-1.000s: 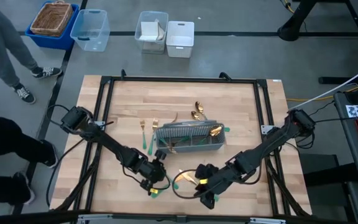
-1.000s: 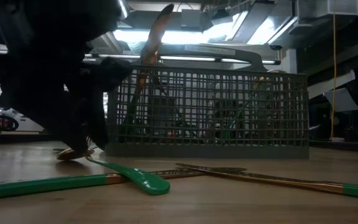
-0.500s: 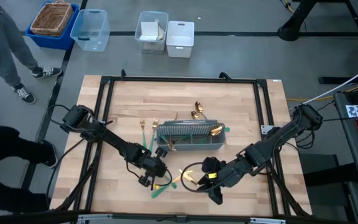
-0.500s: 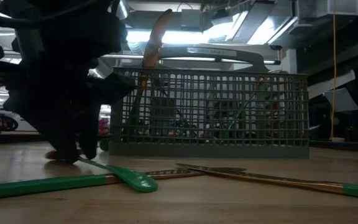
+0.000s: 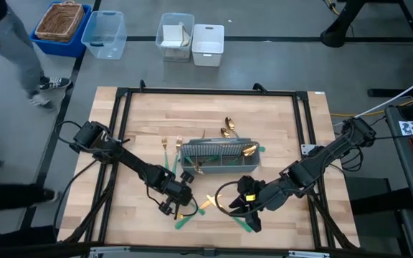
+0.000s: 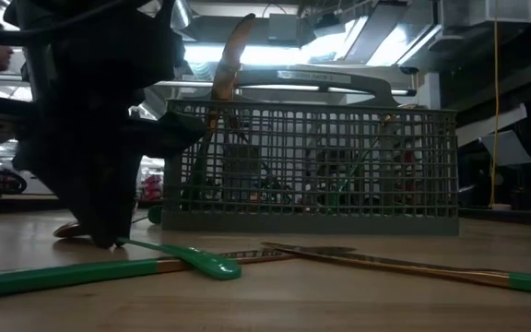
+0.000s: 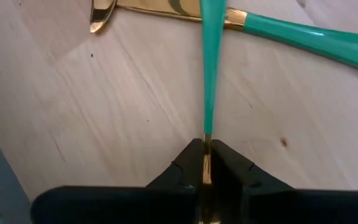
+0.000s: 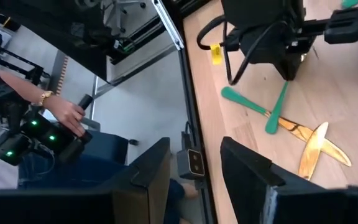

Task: Sort silverware
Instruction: Put the green spoon into the gray utensil holder

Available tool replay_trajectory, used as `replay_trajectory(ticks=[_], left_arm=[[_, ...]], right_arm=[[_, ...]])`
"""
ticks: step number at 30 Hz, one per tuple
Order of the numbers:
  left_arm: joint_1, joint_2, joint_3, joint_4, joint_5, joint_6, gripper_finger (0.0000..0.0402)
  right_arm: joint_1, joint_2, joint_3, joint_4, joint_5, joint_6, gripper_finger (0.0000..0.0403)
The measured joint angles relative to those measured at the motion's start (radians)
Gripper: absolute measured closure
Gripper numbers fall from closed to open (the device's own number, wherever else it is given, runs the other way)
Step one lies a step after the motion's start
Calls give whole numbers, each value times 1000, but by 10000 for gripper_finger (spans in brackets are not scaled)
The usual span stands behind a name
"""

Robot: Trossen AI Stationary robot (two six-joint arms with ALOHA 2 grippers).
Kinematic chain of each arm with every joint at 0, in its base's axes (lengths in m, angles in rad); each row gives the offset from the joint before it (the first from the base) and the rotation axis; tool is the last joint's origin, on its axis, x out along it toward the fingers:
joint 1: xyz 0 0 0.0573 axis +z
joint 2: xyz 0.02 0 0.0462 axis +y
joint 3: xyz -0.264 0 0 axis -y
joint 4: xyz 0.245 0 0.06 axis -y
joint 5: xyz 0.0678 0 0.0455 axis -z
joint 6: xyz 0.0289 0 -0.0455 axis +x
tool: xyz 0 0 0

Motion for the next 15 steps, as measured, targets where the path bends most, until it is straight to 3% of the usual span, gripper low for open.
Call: replay_trajectory(ticks=[15], left_arm=[[0, -49, -8, 74, 29, -218, 395]], right_arm=[[0, -30, 0, -10, 37, -78, 260]])
